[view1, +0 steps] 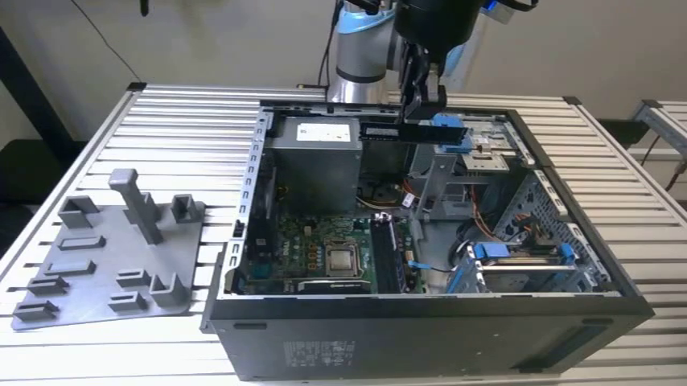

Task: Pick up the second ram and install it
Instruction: 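Pick up the second ram and move it above second insertion slot, then insert the second ram into the second slot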

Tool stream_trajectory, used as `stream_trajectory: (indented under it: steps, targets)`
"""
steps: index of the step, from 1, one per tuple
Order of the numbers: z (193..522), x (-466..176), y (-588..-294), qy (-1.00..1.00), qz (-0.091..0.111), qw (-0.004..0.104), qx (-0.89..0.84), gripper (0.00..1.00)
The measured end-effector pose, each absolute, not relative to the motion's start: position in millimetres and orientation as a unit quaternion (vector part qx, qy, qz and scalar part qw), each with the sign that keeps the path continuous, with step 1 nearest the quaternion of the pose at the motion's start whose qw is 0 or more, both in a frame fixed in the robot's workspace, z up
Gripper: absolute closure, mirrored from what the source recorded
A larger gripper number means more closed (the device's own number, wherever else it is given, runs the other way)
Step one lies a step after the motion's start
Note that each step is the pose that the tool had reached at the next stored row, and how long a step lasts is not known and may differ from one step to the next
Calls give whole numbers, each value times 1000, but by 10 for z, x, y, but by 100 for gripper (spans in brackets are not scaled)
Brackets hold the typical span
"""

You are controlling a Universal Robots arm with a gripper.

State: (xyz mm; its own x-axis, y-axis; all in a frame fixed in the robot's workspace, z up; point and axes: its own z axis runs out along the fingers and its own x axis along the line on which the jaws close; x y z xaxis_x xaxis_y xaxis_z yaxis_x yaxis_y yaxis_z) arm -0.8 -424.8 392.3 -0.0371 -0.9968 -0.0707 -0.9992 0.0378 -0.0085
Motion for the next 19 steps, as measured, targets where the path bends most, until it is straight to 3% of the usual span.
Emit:
stream_trajectory:
  steps: [19]
  targets:
    - [3923,-8,-4214,720,21,28,-693,86]
